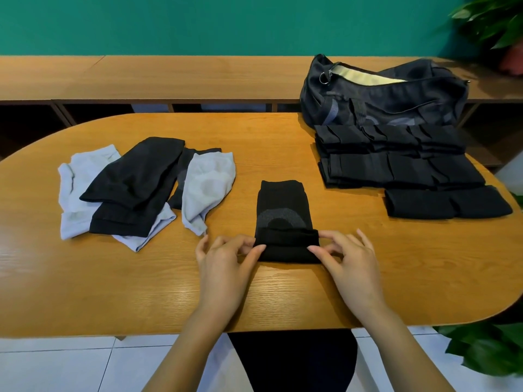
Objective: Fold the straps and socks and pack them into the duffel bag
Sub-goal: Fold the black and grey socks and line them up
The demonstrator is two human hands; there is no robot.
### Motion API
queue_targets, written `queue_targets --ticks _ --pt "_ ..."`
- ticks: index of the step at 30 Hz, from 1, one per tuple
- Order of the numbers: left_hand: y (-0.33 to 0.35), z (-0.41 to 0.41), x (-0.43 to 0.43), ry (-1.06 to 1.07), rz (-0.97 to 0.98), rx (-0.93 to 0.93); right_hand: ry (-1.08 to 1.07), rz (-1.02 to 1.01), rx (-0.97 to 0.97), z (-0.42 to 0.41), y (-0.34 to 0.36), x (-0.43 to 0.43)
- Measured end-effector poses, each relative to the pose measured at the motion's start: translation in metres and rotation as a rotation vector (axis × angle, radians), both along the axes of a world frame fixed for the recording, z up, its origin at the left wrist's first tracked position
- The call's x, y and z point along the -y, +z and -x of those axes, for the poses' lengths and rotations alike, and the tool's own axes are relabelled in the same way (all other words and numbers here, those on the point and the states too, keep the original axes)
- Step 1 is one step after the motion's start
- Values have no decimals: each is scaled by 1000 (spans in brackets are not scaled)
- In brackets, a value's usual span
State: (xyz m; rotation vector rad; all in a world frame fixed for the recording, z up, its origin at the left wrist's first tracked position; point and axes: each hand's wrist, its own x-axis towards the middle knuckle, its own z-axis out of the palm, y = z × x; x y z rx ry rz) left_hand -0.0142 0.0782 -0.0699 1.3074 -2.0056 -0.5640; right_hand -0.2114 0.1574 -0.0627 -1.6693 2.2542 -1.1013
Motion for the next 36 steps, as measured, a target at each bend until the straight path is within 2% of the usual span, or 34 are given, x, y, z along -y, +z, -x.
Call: queue_targets --ticks 4,8,11,14,19,28,33,36 --pt "-2 2 0 70 -7 12 -37 -25 17 -3 1 3" --pt "-2 0 1 69 -1 72 -59 -94 -44 -4 -3 7" --pt "-3 -3 4 -69 65 100 -21 -66 -104 -5 -5 6" --pt "-5 -8 9 -224 103 172 113 -40 -176 -2 -5 4" --pt "-5 -19 15 -342 9 274 283 -255 -293 4 -4 4" --pt "-8 -16 13 -256 40 134 275 -252 -214 4 -2 3" --pt "-4 -17 11 -226 -30 29 205 -230 -50 3 7 1" --pt "1 -20 9 -263 -88 52 181 -202 23 4 6 1"
